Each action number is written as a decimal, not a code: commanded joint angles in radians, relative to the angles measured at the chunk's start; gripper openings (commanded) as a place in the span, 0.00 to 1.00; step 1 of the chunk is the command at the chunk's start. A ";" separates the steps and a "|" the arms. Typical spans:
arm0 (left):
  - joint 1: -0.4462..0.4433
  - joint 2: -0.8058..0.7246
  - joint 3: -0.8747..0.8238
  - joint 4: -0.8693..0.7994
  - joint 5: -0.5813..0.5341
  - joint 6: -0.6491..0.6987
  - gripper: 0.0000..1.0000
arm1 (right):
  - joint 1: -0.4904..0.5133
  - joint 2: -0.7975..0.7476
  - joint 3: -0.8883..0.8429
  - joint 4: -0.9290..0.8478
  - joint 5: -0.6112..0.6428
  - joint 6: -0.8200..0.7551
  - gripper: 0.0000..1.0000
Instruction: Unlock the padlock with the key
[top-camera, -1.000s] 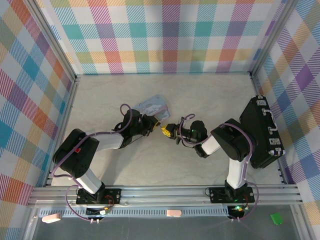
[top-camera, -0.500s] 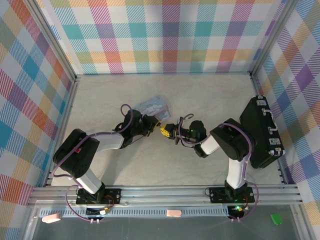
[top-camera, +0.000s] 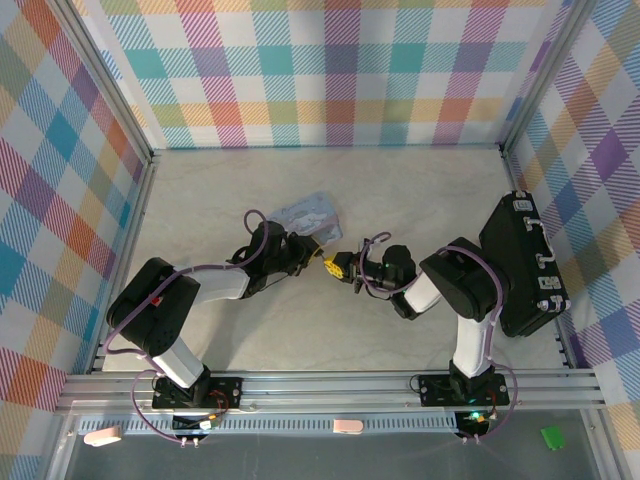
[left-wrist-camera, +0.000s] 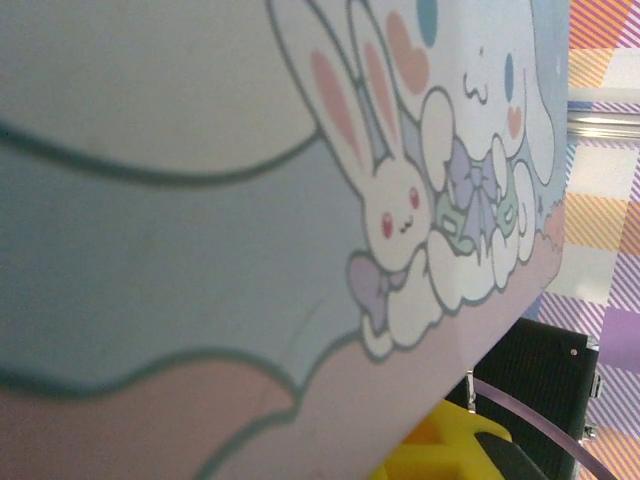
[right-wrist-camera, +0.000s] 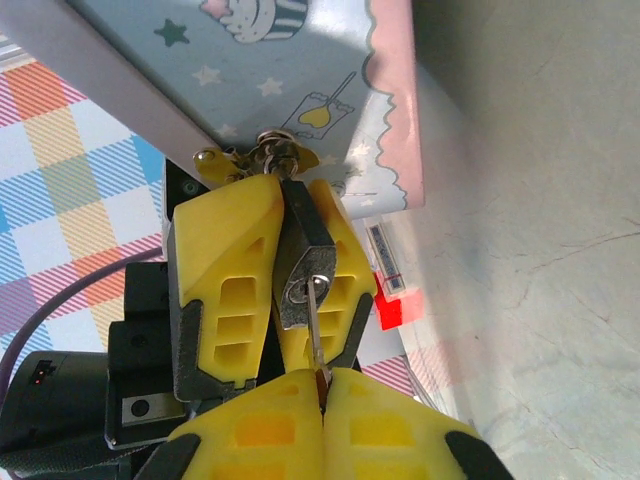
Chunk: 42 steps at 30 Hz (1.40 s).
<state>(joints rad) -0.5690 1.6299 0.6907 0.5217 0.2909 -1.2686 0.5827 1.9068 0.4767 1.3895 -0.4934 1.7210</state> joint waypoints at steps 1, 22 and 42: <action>-0.045 -0.025 0.010 0.026 0.130 -0.002 0.00 | -0.024 0.015 -0.001 -0.023 0.096 0.002 0.00; -0.113 -0.004 0.020 0.018 0.114 0.014 0.00 | -0.038 0.019 0.030 -0.049 0.095 0.018 0.00; -0.162 0.018 0.031 0.115 0.068 -0.041 0.00 | 0.001 0.048 0.028 -0.046 0.124 0.036 0.00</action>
<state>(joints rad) -0.6342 1.6695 0.6914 0.5285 0.1432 -1.2758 0.5789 1.9247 0.4767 1.3125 -0.4465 1.7443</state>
